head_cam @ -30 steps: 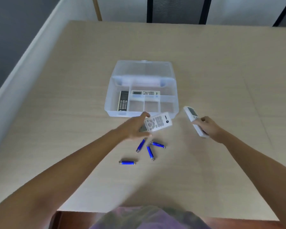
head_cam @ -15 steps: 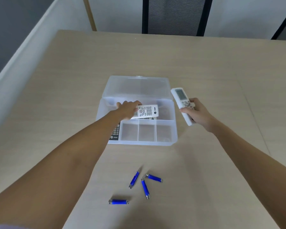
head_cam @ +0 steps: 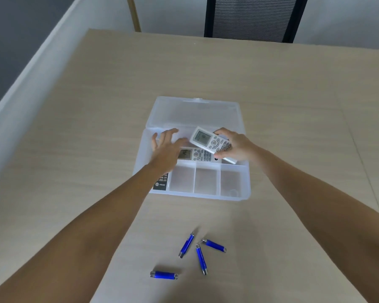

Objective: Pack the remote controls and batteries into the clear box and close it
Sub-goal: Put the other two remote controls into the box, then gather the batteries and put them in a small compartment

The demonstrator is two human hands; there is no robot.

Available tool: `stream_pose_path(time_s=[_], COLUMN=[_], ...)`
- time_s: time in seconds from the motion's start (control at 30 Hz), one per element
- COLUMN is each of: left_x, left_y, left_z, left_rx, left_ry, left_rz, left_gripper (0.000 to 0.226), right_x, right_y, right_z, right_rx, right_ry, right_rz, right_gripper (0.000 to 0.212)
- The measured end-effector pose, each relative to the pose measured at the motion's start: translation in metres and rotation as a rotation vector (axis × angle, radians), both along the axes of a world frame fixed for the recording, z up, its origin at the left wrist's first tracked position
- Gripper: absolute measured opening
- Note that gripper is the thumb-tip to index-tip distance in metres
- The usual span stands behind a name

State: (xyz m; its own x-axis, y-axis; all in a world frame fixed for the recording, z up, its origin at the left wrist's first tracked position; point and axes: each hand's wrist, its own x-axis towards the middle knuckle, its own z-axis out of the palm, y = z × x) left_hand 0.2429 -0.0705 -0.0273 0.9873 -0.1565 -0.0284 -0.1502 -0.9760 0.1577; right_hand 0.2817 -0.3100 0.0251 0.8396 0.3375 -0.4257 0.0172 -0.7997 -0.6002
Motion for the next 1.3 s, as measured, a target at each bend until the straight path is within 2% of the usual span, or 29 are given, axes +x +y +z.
stream_pose_path(time_s=[0.07,0.17,0.27,0.37,0.47,0.53,0.63,0.7,0.73,0.77,0.83,0.93,1.0,1.07,1.13,1.23,1.3], left_x=[-0.013,-0.036,-0.054,-0.054,-0.049,-0.053,-0.082,-0.120,-0.143,-0.166,-0.202,-0.225,-0.227,-0.228,-0.232,-0.247,-0.264], left_y=[0.017,0.044,0.051,0.052,0.055,0.057,0.046,0.030,0.019,0.008,-0.013,-0.034,-0.040,-0.038,-0.031,-0.015,-0.003], left_z=[-0.001,-0.007,-0.017,-0.021,-0.014,-0.010,-0.001,-0.002,-0.008,-0.014,-0.027,-0.046,-0.052,-0.047,-0.036,-0.017,-0.014], left_rx=[0.024,-0.045,-0.158,-0.239,-0.271,-0.259,-0.182,-0.210,-0.260,-0.306,-0.328,-0.225,-0.100,-0.066,-0.162,-0.320,-0.321], left_ry=[-0.095,-0.036,0.147,0.181,0.278,0.282,-0.010,-0.218,-0.247,-0.211,0.008,0.322,0.371,0.399,0.433,0.475,0.521], left_rz=[0.246,0.575,0.639,0.654,0.635,0.614,0.507,0.274,0.109,-0.041,-0.183,-0.089,-0.082,-0.089,-0.029,0.060,0.049], left_gripper=[0.060,0.065,0.066,0.066,0.063,0.063,0.059,0.040,0.031,0.025,0.027,0.034,0.030,0.023,0.019,0.009,0.019], right_x=[0.005,0.011,0.012,0.003,-0.011,-0.024,-0.055,-0.085,-0.101,-0.117,-0.146,-0.180,-0.197,-0.212,-0.225,-0.244,-0.254], right_y=[0.014,0.035,0.049,0.055,0.058,0.058,0.049,0.034,0.024,0.014,-0.004,-0.021,-0.024,-0.022,-0.011,0.013,0.026], right_z=[-0.001,-0.008,-0.018,-0.027,-0.025,-0.023,-0.019,-0.017,-0.018,-0.018,-0.019,-0.021,-0.026,-0.035,-0.046,-0.066,-0.075], right_rx=[-0.091,-0.216,-0.291,-0.381,-0.434,-0.400,-0.162,0.007,0.049,0.063,0.054,0.018,-0.027,-0.063,-0.112,-0.202,-0.276], right_ry=[-0.008,0.019,0.041,0.025,0.016,-0.019,-0.225,-0.380,-0.448,-0.495,-0.522,-0.477,-0.401,-0.306,-0.190,-0.083,-0.072], right_rz=[0.077,0.174,0.214,0.229,0.300,0.273,0.106,0.040,0.027,0.019,-0.011,-0.039,-0.036,-0.002,0.025,0.019,0.029], right_gripper=[0.072,0.075,0.077,0.073,0.073,0.071,0.062,0.044,0.033,0.024,0.012,0.007,0.008,0.007,0.008,0.026,0.028])
